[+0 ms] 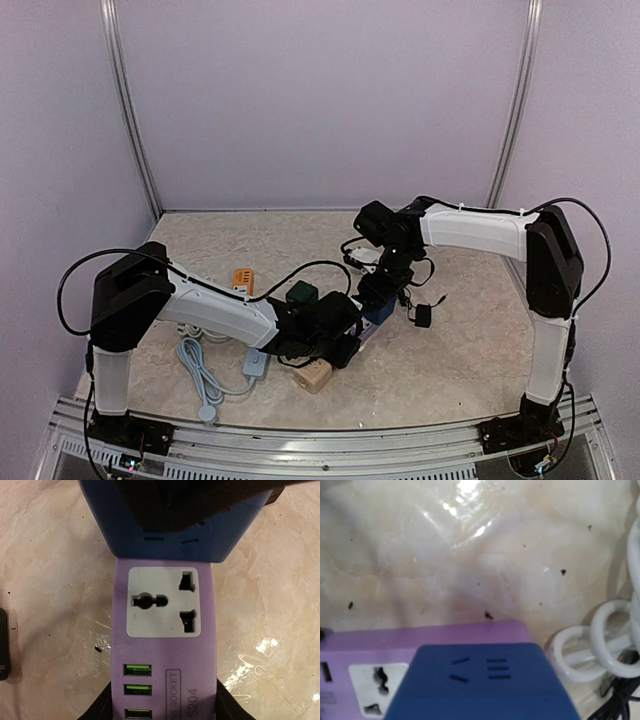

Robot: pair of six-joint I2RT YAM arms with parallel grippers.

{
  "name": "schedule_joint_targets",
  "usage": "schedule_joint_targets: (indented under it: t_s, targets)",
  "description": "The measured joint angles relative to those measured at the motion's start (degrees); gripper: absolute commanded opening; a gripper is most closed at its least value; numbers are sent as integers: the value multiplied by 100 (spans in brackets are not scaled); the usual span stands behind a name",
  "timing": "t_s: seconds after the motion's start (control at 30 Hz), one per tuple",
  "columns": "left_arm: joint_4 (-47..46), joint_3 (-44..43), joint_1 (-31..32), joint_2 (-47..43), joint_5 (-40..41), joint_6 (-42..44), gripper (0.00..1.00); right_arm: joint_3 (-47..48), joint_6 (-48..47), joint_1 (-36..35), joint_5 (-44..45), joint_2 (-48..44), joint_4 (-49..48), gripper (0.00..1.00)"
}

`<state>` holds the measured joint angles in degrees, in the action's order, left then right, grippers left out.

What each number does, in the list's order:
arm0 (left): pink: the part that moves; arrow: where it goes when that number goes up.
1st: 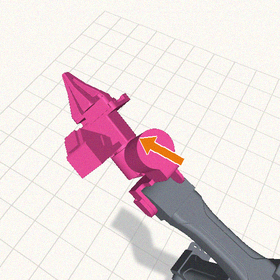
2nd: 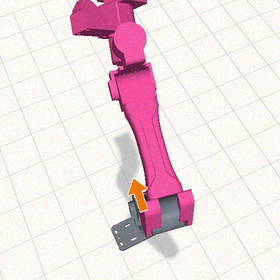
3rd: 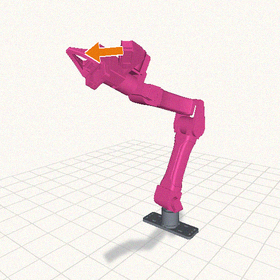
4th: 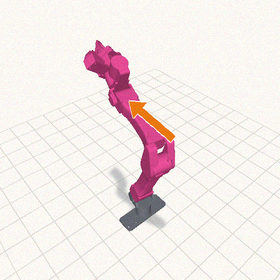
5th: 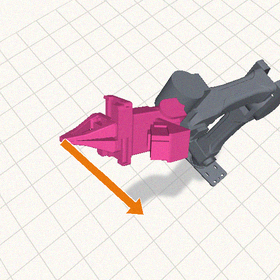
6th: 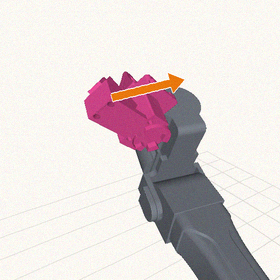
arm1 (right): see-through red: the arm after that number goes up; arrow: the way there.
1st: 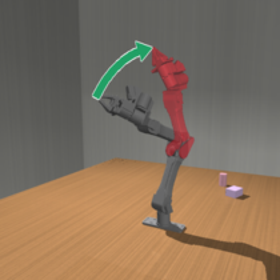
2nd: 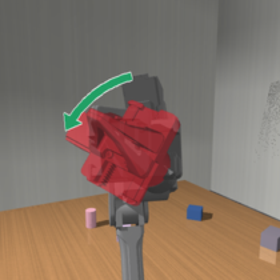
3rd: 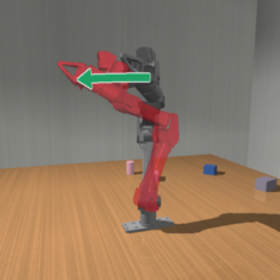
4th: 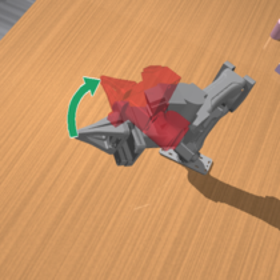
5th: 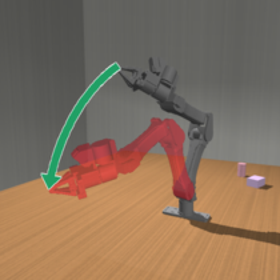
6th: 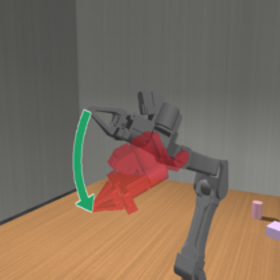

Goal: Insert the plug
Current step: Insert the plug into the socket.

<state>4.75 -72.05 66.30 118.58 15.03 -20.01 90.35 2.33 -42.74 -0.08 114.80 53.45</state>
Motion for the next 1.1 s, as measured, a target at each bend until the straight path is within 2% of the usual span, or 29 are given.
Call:
schedule_joint_targets:
  t_s: [1.1]
  targets:
    - [2, 153, -22, -105, 87, -57, 21, -90, 50, -96, -4, 35, -319, 0]
